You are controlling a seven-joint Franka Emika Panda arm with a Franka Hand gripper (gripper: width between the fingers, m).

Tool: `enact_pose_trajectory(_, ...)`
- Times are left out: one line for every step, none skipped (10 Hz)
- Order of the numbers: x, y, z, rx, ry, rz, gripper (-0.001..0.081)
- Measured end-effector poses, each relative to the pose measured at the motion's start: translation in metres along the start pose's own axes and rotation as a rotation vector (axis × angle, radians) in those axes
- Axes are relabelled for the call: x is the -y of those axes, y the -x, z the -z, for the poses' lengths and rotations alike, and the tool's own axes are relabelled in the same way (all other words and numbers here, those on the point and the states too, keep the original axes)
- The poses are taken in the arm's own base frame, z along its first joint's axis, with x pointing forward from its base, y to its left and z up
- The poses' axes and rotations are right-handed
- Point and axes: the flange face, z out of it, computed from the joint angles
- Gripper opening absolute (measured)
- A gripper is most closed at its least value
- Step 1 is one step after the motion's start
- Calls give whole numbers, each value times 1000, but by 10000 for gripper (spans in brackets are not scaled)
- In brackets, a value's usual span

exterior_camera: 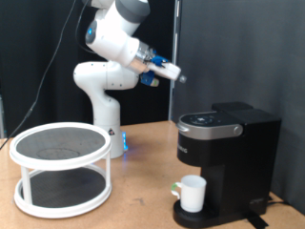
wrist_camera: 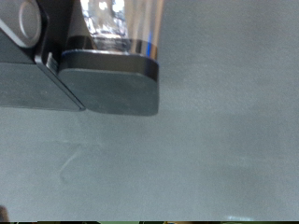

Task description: Make a cup of coffee with the keurig machine

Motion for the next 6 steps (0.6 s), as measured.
enact_pose_trajectory(-7,5,11,20,-20,-11,734)
enact_pose_trajectory(-15,6,19,38,-39,-14,734)
enact_pose_trajectory(-14,5,18,33,-36,-15,734)
enact_pose_trajectory(-13,11,18,60,-49,15,734)
enact_pose_trajectory(-13,24,20,102,-100,72,734)
enact_pose_trajectory(-14,38,20,103,-168,131,734)
